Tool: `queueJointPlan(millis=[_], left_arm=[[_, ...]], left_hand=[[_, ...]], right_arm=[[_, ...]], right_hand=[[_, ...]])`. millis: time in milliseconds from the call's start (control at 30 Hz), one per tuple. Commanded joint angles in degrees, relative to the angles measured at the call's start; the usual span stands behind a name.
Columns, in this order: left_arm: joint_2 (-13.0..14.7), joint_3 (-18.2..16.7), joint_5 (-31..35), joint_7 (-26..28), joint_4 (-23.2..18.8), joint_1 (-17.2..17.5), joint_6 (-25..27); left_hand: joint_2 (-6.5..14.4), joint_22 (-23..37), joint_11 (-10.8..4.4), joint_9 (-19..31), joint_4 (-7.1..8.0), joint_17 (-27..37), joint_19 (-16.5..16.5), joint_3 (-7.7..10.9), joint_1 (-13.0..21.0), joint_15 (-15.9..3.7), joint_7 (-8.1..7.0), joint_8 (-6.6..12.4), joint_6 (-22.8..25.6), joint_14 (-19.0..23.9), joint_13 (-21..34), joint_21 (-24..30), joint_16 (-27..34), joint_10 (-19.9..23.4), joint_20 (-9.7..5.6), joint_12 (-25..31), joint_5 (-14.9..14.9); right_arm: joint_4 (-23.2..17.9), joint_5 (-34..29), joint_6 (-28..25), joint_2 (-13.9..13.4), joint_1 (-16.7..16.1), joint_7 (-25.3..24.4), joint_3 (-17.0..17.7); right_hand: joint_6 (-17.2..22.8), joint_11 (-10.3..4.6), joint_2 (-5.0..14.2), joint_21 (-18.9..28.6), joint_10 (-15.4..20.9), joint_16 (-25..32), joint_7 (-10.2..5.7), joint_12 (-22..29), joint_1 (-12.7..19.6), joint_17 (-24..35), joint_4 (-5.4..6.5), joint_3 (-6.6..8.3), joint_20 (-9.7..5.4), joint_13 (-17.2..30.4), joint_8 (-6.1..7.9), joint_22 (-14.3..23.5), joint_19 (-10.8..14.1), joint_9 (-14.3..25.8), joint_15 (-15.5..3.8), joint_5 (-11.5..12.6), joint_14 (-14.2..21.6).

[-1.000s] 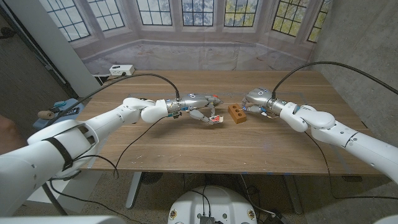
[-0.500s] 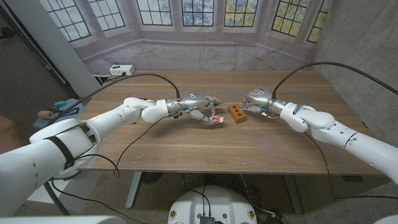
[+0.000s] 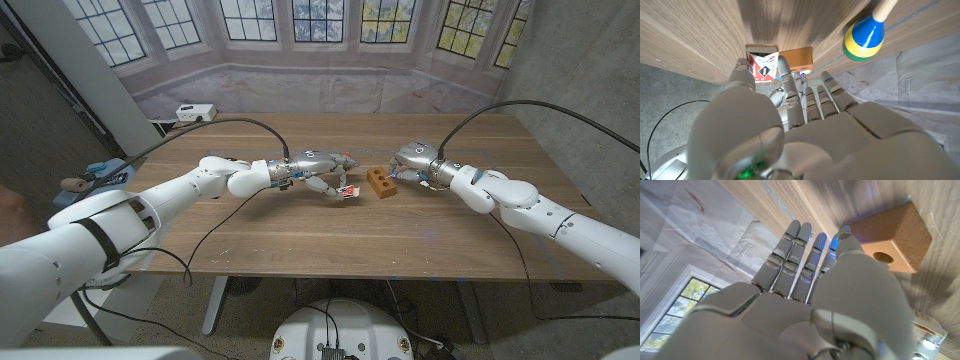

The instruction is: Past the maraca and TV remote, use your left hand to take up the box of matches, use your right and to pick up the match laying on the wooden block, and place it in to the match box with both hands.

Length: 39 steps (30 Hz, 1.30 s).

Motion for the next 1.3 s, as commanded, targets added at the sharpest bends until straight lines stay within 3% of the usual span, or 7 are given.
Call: queueJointPlan(millis=[33, 867, 1300], left_arm=[[0.14, 0.14, 0.23, 0.53, 0.04, -0.01, -0.05], [0.37, -0.39, -0.02, 1.04, -0.79, 0.43, 0.45], [0.46, -0.76, -0.17, 1.22, -1.46, 0.87, 0.76]], left_hand=[[2.06, 0.33, 0.05, 0.12, -0.09, 0.20, -0.14, -0.23, 1.84, 0.05, -0.19, 0.28, -0.01, 0.26, 0.11, -0.07, -0.03, -0.08, -0.33, -0.03, 0.42], [2.02, 0.33, 0.12, 0.00, -0.10, 0.18, -0.17, -0.34, 1.84, 0.02, -0.11, 0.39, -0.02, 0.18, 0.10, -0.06, -0.06, -0.13, -0.29, -0.02, 0.41], [2.04, 0.32, 0.08, 0.07, -0.10, 0.17, -0.20, -0.39, 1.83, 0.01, -0.12, 0.46, -0.19, 0.08, 0.10, -0.07, -0.09, -0.13, -0.26, -0.01, 0.41]], right_arm=[[-1.03, 0.21, -0.62, -0.36, -0.66, -0.17, 0.59], [-3.03, 0.24, -1.91, -1.18, -1.68, -0.27, 1.92], [-5.61, -0.14, -4.25, -2.26, -3.73, -1.33, 3.54]], right_hand=[[0.96, 0.12, -0.03, 0.31, 0.71, 0.28, -0.02, 0.27, 0.78, 0.16, -0.19, 0.26, -4.68, 0.13, 0.47, 0.18, 0.81, 0.06, -6.90, 0.26, 0.85], [2.01, 0.20, 0.27, 0.68, 2.08, 0.20, 0.09, 0.37, 1.33, -0.01, -0.03, 0.25, -4.99, 0.04, 0.72, 0.22, 1.17, -0.01, -6.84, 0.09, 2.31], [2.30, 0.17, 0.36, 0.86, 2.44, 0.20, 0.09, 0.37, 1.64, -0.01, -0.05, 0.24, -5.00, 0.06, 0.76, 0.25, 1.36, -0.04, -6.95, 0.02, 2.79]])
